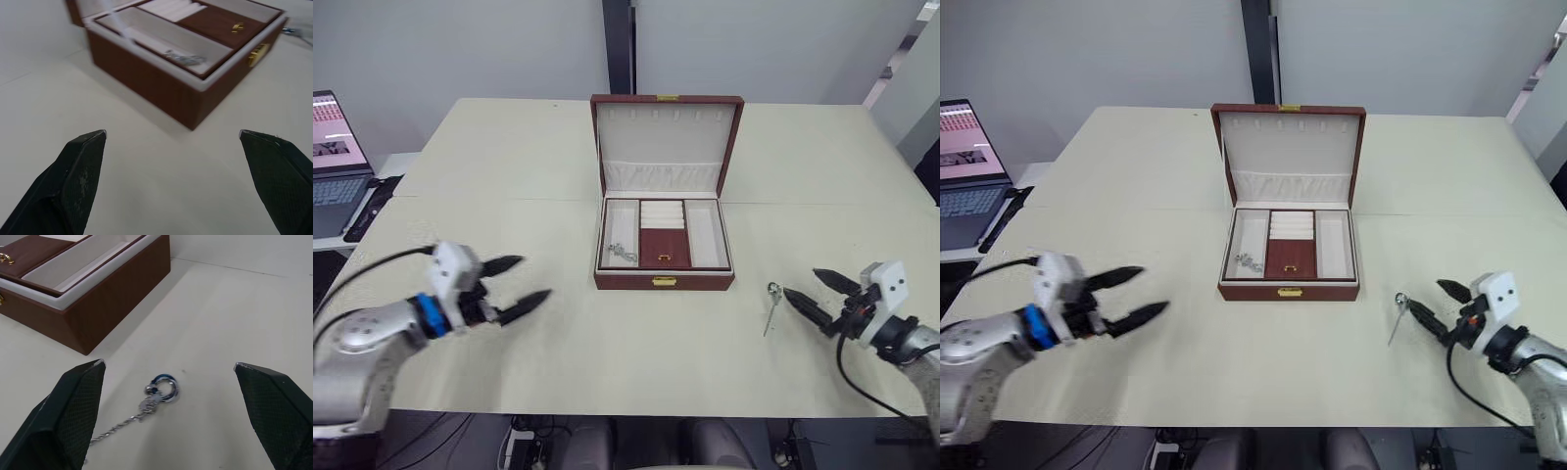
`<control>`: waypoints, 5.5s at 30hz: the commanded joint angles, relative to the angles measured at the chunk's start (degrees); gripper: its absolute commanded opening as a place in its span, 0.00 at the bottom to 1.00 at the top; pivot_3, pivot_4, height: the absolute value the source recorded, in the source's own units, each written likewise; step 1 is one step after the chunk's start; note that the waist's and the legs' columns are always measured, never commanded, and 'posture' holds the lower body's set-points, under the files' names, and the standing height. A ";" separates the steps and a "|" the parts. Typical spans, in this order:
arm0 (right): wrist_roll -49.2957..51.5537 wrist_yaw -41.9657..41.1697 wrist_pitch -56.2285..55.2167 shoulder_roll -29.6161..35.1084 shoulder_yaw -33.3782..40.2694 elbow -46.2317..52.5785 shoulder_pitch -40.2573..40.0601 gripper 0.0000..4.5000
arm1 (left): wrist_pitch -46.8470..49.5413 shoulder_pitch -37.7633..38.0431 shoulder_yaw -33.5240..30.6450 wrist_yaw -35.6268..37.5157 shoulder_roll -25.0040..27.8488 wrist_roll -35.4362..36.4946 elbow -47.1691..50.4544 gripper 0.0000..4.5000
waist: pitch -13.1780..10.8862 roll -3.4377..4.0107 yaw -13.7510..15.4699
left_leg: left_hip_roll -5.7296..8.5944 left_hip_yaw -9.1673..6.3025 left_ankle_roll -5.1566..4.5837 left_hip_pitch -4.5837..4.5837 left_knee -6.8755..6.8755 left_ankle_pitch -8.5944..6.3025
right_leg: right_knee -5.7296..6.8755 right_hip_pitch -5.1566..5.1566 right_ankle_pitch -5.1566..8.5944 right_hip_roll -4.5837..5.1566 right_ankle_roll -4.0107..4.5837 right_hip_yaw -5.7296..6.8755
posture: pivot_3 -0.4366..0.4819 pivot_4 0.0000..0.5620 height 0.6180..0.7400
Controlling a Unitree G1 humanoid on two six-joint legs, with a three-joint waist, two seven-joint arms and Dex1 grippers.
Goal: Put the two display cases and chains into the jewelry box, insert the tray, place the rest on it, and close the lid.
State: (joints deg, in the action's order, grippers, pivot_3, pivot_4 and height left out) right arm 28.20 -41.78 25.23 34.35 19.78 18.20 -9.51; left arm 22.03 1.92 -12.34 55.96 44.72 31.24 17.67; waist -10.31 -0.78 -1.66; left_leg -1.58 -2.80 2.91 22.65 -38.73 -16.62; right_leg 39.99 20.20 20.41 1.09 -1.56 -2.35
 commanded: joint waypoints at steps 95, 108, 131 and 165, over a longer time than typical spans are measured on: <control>-1.69 18.89 12.74 -12.84 -16.88 2.03 25.03 0.01 | -1.76 5.10 7.83 -8.33 -8.16 -1.62 14.11 1.00 | 0.07 0.06 -0.13 | 0.01 -0.07 0.00 0.00 -0.02 0.00 | 0.04 0.04 0.00 -0.04 0.00 0.01 | 0.48 0.27 1.00; 3.30 12.08 12.64 -7.48 -11.32 4.25 26.19 0.92 | 3.45 3.27 3.44 -8.86 -7.06 3.55 12.99 1.00 | 0.06 0.07 -0.11 | 0.01 -0.08 -0.01 0.02 -0.02 0.00 | 0.02 0.03 0.00 -0.05 0.00 0.03 | 0.48 0.27 1.00; -2.56 -23.39 -6.94 20.83 -0.99 -26.51 15.32 0.99 | -0.23 6.80 -22.59 -2.45 6.64 0.01 -13.67 1.00 | 0.00 0.03 -0.15 | -0.02 -0.02 -0.02 -0.05 -0.01 -0.01 | -0.01 0.00 0.00 -0.04 0.01 0.02 | 0.48 0.27 1.00; -6.06 -6.66 -1.18 3.29 -13.33 -20.53 27.78 0.24 | 1.45 -13.82 1.61 -11.68 -7.28 -8.00 -16.99 0.14 | 0.01 0.04 -0.04 | 0.00 -0.03 0.00 0.04 -0.09 0.00 | 0.06 0.05 0.00 -0.02 0.00 0.04 | 0.48 0.27 1.00</control>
State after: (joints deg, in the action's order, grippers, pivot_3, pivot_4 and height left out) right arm 22.61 -49.10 24.29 38.50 7.59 -4.30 16.97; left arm 24.48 -10.28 -13.04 44.29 38.26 24.33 0.87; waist -10.31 -0.74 -1.70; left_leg -1.58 -2.83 2.91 22.67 -38.83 -16.61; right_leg 40.07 20.25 20.41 1.06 -1.56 -2.30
